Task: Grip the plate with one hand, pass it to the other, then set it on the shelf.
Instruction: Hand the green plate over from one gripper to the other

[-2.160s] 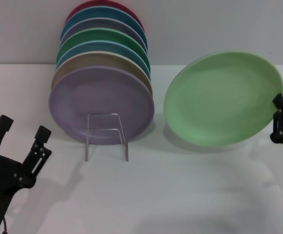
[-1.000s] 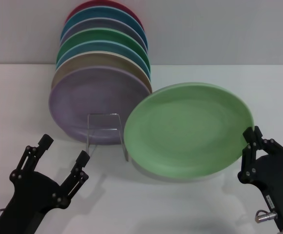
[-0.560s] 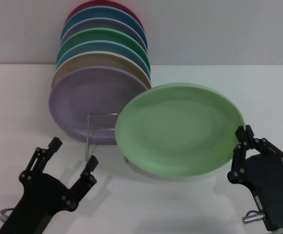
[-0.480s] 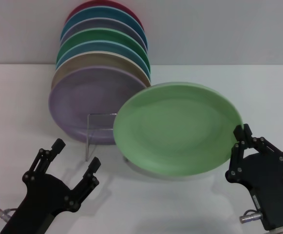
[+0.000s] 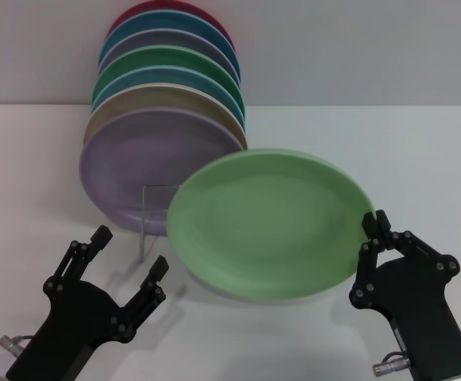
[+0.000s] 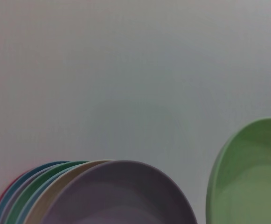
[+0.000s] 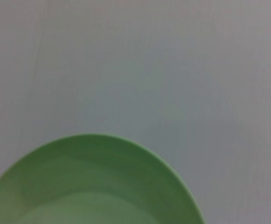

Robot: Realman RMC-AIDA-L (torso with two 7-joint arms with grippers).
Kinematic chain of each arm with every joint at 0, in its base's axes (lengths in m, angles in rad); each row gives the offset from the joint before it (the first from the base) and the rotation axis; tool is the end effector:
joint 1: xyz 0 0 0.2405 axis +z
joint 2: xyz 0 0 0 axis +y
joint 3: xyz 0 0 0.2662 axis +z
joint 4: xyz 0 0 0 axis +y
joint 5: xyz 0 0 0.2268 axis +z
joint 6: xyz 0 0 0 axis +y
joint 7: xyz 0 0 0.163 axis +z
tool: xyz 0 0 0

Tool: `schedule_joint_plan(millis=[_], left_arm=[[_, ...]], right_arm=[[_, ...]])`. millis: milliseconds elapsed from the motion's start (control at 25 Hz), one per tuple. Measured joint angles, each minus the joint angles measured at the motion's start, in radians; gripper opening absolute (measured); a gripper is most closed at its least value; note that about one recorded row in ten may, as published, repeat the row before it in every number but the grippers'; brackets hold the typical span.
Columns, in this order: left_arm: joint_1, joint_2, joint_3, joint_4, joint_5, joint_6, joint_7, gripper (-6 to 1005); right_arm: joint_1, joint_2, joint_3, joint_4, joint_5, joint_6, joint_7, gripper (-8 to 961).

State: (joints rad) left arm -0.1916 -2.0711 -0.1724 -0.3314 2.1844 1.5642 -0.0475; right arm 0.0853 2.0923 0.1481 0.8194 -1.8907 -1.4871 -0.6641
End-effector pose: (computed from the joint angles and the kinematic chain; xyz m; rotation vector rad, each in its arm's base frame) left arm -0.2935 0.2191 -0.0967 -1.9351 -0.3399 -1.0087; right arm 0.2318 0.2041 -0.1161 -1.6249 0.2884 0.7371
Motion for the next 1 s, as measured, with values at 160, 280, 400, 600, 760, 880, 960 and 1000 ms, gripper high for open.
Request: schedule_joint_plan(millis=[160,280,400,600,760,880,960,1000], left_arm=[[-0.011,-0.001,0.004,-0.002,0.000,-0.007,0.000,847],[-0.014,0.000,0.005,-0.005,0.000,-0.008,0.000,846],[-0.018,0.000,0.005,-0.007,0.000,-0.014,0.000,846],[-0.025,-0.001,0.006,-0.016,0.000,-0.041,0.000,846],[-0.034,-0.003,0.008,-0.022,0.000,-0.064,0.000,846],[-0.040,-0.002,0.009,-0.030,0.000,-0.083,0.000,846],[-0.044,-0.002,0.009,-0.032,0.000,-0.095,0.000,847],[-0.045,-0.002,0.009,-0.032,0.000,-0.098,0.000,847]], right_arm=[[-0.003,0.000,-0.012,0.007,0.021,0.000,-0.014,17],[0.001,0.000,-0.022,0.008,0.022,-0.001,-0.032,16],[0.005,0.000,-0.030,0.010,0.022,0.000,-0.043,16],[0.005,0.000,-0.039,0.014,0.022,0.003,-0.064,16],[0.006,0.000,-0.043,0.015,0.022,0.005,-0.065,16],[0.007,0.000,-0.044,0.015,0.022,0.012,-0.065,16],[0.008,0.000,-0.044,0.016,0.022,0.019,-0.065,16],[0.008,0.000,-0.044,0.016,0.022,0.020,-0.065,15]])
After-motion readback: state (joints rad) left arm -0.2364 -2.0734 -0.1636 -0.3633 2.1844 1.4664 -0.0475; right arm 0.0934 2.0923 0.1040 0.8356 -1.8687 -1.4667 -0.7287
